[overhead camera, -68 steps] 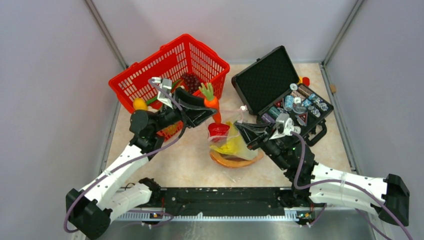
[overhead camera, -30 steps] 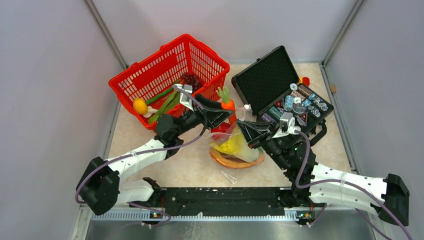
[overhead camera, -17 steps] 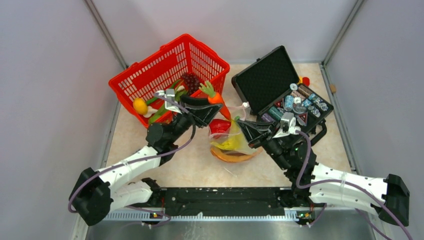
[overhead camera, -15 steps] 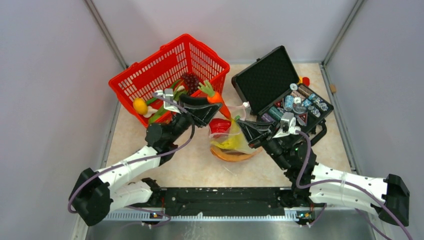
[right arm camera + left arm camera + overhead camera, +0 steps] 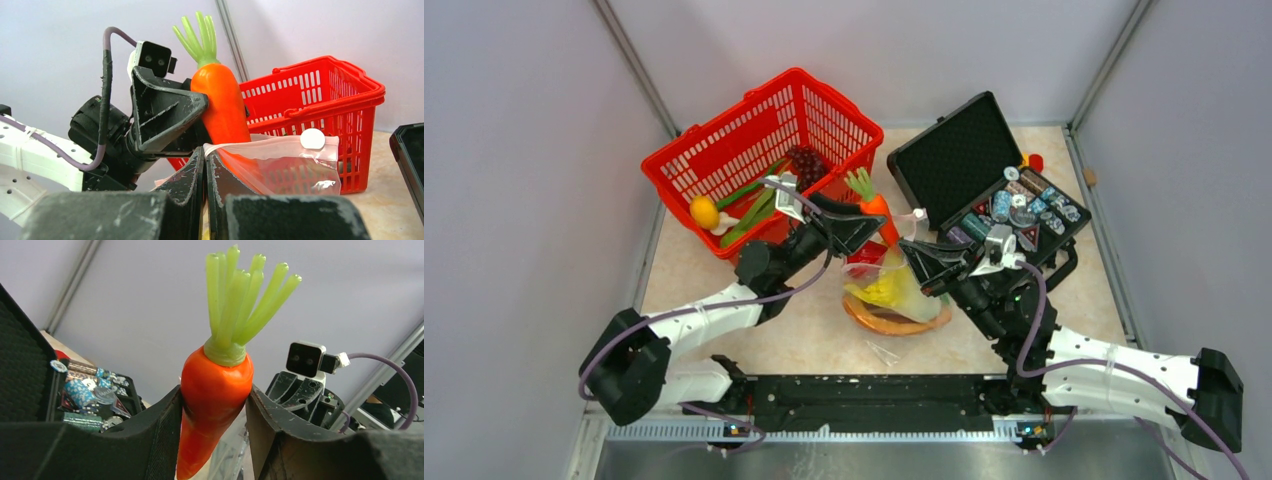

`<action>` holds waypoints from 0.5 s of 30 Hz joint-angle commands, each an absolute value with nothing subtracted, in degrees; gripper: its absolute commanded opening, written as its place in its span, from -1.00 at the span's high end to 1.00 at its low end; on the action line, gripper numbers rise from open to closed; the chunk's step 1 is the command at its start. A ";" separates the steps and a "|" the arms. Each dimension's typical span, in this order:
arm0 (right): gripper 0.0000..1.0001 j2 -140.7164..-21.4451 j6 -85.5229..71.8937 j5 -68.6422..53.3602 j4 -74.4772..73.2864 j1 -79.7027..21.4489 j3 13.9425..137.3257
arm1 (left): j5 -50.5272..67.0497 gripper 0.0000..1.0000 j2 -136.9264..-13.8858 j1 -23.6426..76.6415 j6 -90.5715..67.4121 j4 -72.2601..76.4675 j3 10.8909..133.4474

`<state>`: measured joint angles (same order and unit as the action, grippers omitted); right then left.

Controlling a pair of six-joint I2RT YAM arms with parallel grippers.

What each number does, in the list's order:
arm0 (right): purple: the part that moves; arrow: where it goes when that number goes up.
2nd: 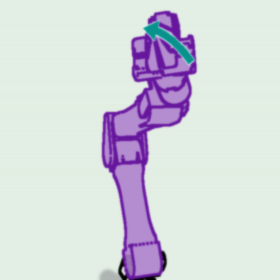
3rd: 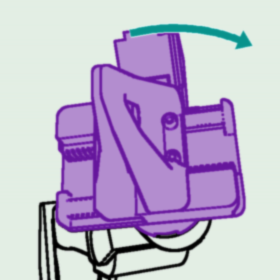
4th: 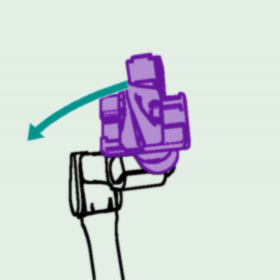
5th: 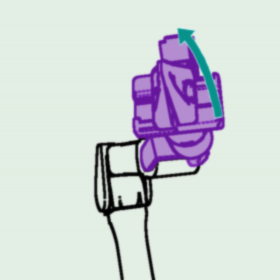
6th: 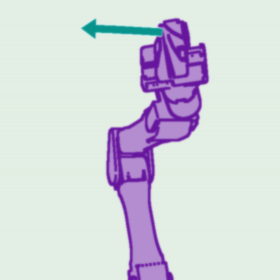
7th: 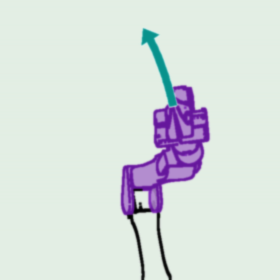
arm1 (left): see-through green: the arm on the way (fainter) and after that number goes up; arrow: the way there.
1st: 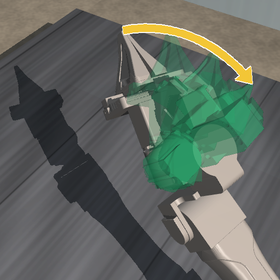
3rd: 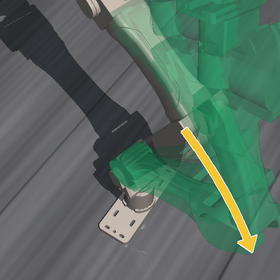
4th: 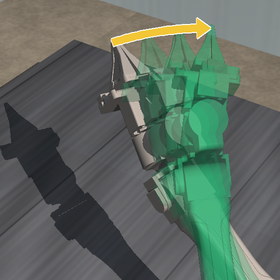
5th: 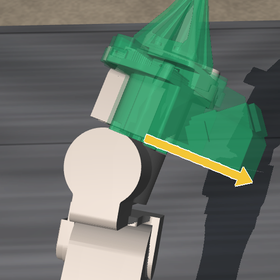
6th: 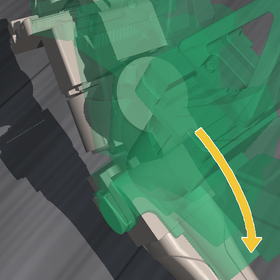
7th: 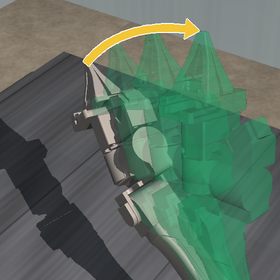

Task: Place the food in the zip-top bag and seal the zipper
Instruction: Place the fake vegetable in the zipper food storage bag.

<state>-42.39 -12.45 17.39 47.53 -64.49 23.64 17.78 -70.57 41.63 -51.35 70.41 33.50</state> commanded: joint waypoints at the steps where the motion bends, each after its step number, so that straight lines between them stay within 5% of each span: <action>1: 1.00 -41.16 -11.94 17.58 53.70 -64.89 25.01 | 20.67 -0.01 -69.06 42.34 -53.38 69.88 33.68; 15: 1.00 -40.66 -10.55 18.23 52.59 -64.86 25.76 | 31.08 -0.39 -71.46 43.77 -56.26 61.18 36.43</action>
<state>-42.39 -11.05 18.33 47.22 -64.49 23.64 25.39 -72.27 43.18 -58.83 66.15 32.36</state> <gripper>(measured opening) 0.004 0.676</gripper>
